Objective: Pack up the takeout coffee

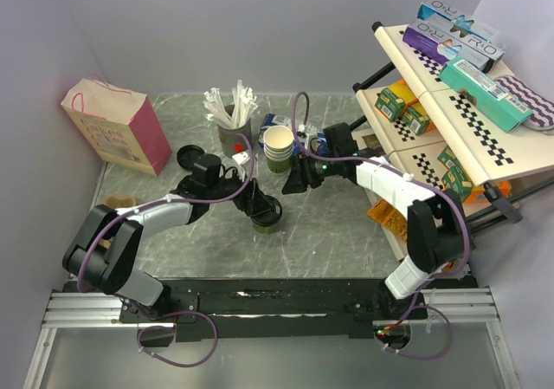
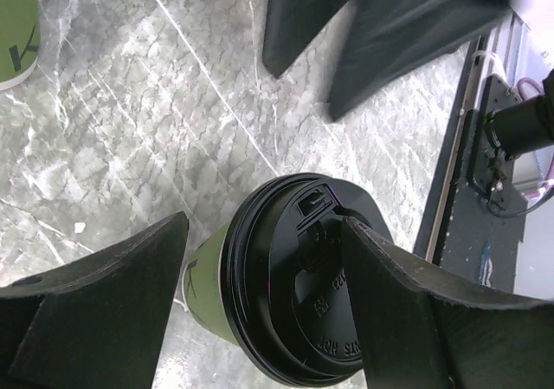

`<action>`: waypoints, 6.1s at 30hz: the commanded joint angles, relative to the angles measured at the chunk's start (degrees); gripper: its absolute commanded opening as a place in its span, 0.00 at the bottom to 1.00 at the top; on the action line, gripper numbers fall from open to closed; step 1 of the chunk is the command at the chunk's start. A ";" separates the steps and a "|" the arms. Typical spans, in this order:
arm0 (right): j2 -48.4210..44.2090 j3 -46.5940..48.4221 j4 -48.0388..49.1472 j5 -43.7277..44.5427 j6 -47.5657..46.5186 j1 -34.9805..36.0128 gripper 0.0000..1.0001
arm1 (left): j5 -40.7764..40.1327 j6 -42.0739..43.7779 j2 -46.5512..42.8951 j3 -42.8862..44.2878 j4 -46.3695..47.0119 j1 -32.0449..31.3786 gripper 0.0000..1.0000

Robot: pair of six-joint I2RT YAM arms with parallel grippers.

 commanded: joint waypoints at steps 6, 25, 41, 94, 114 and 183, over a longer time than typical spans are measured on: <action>-1.21 -1.13 9.87 -17.20 11.05 0.53 0.68 | 2.30 -7.53 -0.70 -3.55 6.45 1.60 0.77; 5.12 -1.14 8.74 -15.45 10.90 4.22 0.68 | 3.35 -10.18 -2.81 -6.89 8.22 2.83 0.76; 9.86 -1.41 7.77 -12.29 12.39 4.93 0.62 | 3.44 -9.48 -3.52 -9.70 9.80 3.44 0.77; 12.85 0.44 3.46 -7.54 9.58 5.72 0.57 | 3.89 -22.48 1.40 -15.51 8.92 13.99 0.83; 16.20 -5.53 9.00 -6.40 19.60 5.54 0.50 | 4.59 -26.79 8.17 -18.32 17.09 16.89 0.83; 14.78 4.22 18.40 -19.49 21.53 6.42 0.88 | 18.38 -26.00 -5.89 -15.51 7.34 16.54 0.91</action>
